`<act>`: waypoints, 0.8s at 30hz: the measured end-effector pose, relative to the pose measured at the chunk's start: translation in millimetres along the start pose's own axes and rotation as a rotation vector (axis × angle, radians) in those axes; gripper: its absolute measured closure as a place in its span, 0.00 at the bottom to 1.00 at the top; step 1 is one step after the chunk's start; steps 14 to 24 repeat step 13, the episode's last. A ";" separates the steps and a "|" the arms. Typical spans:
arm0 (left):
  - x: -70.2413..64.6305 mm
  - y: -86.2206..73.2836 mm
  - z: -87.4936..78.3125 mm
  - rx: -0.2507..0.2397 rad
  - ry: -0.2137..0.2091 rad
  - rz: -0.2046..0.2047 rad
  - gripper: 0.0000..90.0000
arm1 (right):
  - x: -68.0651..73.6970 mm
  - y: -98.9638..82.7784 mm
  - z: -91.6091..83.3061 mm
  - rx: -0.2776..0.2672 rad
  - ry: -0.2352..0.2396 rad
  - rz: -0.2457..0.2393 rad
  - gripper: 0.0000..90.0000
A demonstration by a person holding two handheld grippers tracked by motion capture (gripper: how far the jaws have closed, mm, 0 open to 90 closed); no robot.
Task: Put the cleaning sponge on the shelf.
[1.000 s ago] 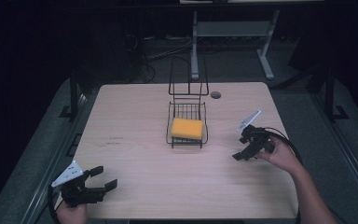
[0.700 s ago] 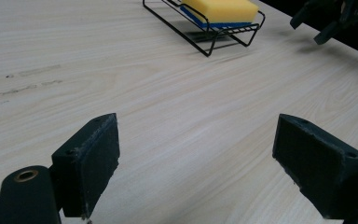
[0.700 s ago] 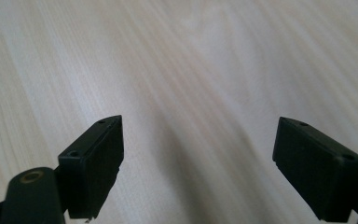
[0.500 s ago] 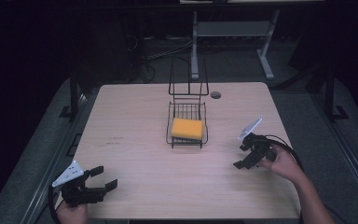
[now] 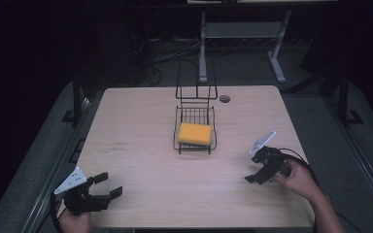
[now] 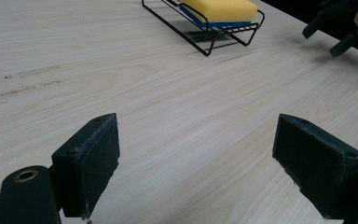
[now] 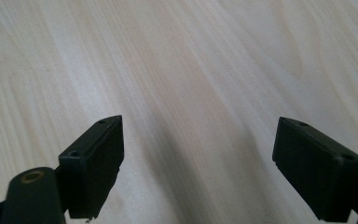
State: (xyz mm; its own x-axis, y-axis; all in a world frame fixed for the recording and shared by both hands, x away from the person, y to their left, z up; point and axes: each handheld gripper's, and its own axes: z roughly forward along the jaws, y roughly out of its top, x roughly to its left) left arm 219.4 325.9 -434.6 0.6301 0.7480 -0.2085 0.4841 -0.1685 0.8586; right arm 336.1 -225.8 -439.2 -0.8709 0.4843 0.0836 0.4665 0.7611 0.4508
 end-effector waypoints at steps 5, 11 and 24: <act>-0.3 0.1 -0.4 -0.002 0.001 0.002 0.16 | 9.4 -4.8 0.6 -0.006 -0.010 -0.006 0.18; -0.7 0.4 -0.7 -0.005 0.001 0.002 0.16 | 21.2 -9.9 1.1 -0.005 -0.047 -0.014 0.18; -0.5 0.4 -0.4 -0.003 0.000 0.001 0.16 | 25.5 -12.3 -0.7 -0.017 -0.053 -0.012 0.18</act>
